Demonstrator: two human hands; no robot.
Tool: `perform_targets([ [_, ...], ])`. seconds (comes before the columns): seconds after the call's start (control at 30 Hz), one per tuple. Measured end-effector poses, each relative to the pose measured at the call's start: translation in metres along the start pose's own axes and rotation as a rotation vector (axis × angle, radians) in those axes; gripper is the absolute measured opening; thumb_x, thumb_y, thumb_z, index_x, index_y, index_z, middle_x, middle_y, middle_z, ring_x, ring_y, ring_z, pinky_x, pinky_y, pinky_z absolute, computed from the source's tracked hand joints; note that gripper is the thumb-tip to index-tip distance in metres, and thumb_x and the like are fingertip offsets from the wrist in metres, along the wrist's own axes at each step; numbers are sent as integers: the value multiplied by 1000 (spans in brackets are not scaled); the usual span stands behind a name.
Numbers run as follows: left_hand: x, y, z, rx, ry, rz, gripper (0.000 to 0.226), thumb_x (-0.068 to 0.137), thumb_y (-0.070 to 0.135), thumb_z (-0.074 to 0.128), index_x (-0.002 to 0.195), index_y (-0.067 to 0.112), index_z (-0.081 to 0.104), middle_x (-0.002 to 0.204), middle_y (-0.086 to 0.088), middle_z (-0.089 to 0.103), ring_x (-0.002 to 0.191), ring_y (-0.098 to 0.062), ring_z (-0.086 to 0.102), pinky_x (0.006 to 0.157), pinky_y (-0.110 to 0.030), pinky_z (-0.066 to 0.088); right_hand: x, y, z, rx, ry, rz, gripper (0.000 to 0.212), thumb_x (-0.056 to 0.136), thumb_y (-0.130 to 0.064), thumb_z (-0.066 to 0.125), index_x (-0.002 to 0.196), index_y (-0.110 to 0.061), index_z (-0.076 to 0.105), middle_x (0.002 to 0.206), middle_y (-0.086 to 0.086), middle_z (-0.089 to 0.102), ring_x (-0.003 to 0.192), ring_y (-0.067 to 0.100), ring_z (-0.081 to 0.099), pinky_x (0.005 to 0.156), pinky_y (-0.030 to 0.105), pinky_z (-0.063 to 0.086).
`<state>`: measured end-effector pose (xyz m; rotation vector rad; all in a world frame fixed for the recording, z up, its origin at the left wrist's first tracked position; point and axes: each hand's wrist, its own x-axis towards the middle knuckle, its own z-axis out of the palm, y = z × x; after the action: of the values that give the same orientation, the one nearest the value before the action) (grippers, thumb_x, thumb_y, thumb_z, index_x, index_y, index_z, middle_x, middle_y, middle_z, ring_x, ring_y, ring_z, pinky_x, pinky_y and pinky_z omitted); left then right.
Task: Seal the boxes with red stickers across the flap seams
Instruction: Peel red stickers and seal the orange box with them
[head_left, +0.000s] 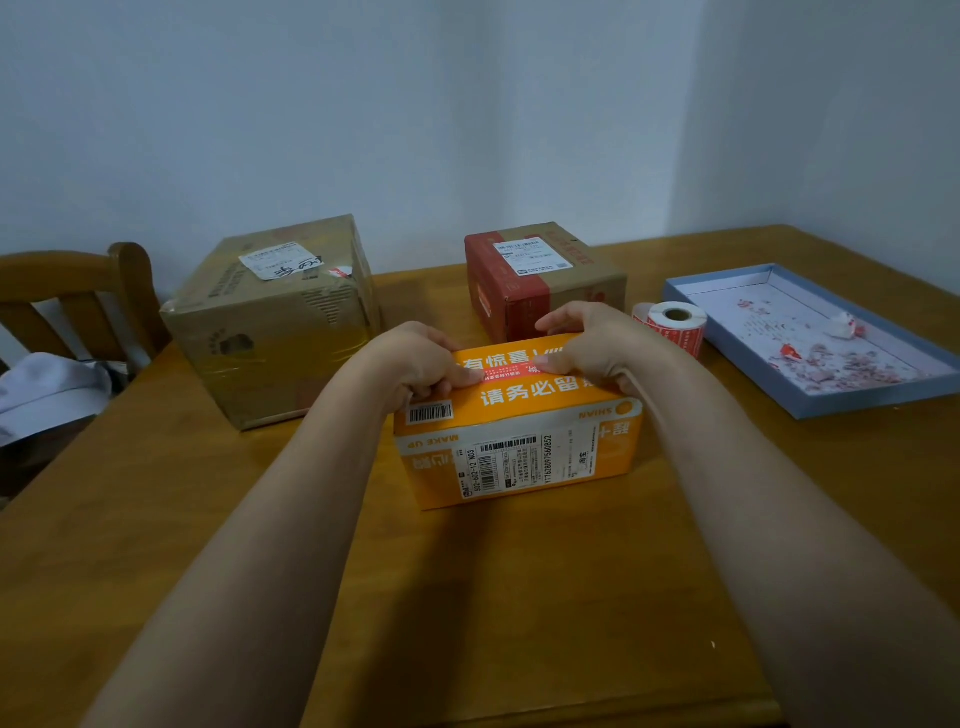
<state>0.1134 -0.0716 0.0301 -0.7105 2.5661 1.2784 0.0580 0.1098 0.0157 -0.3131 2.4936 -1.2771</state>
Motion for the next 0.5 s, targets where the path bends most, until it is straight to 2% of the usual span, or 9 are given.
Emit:
perform_targets([
  [0.1, 1, 0, 0, -6, -3, -1, 47, 84, 21, 74, 128, 19, 58, 74, -2, 66, 45, -4, 47, 42, -15, 38, -2, 0, -2, 22, -2, 0, 45, 84, -10, 72, 123, -26, 57, 128, -3, 54, 101, 18, 60, 83, 35, 55],
  [0.2, 2, -2, 1, -5, -3, 10, 46, 86, 21, 72, 129, 19, 57, 79, -3, 66, 50, -5, 46, 47, -17, 37, -2, 0, -3, 7, -5, 2, 40, 88, -9, 67, 123, -28, 57, 126, -2, 55, 101, 18, 60, 86, 37, 56],
  [0.33, 3, -6, 0, 7, 13, 41, 39, 93, 20, 63, 131, 19, 56, 67, -2, 59, 51, -7, 42, 48, -20, 34, -3, 2, -2, 64, 36, 43, 31, 99, -13, 50, 126, -25, 58, 100, -1, 60, 78, 12, 62, 67, 27, 53],
  [0.4, 3, -7, 0, 9, 27, 51, 35, 97, 24, 57, 131, 20, 56, 63, -1, 57, 50, -7, 41, 49, -21, 32, -2, 6, 1, 73, 64, 30, 30, 99, -27, 50, 128, -22, 57, 109, 0, 62, 88, 15, 62, 75, 31, 52],
  [0.47, 0, -7, 2, 29, 40, 76, 39, 94, 35, 60, 129, 20, 58, 63, 0, 59, 51, -8, 43, 50, -22, 35, 0, 6, 6, 10, 76, 6, 45, 92, -44, 60, 130, -22, 54, 122, -2, 57, 108, 19, 57, 87, 35, 50],
  [0.5, -1, -6, 3, 40, 45, 85, 44, 90, 39, 64, 129, 20, 57, 67, 0, 62, 52, -8, 46, 51, -21, 37, 2, 7, 8, -41, 96, 4, 52, 86, -50, 65, 130, -23, 54, 124, -2, 55, 111, 20, 56, 90, 37, 49],
])
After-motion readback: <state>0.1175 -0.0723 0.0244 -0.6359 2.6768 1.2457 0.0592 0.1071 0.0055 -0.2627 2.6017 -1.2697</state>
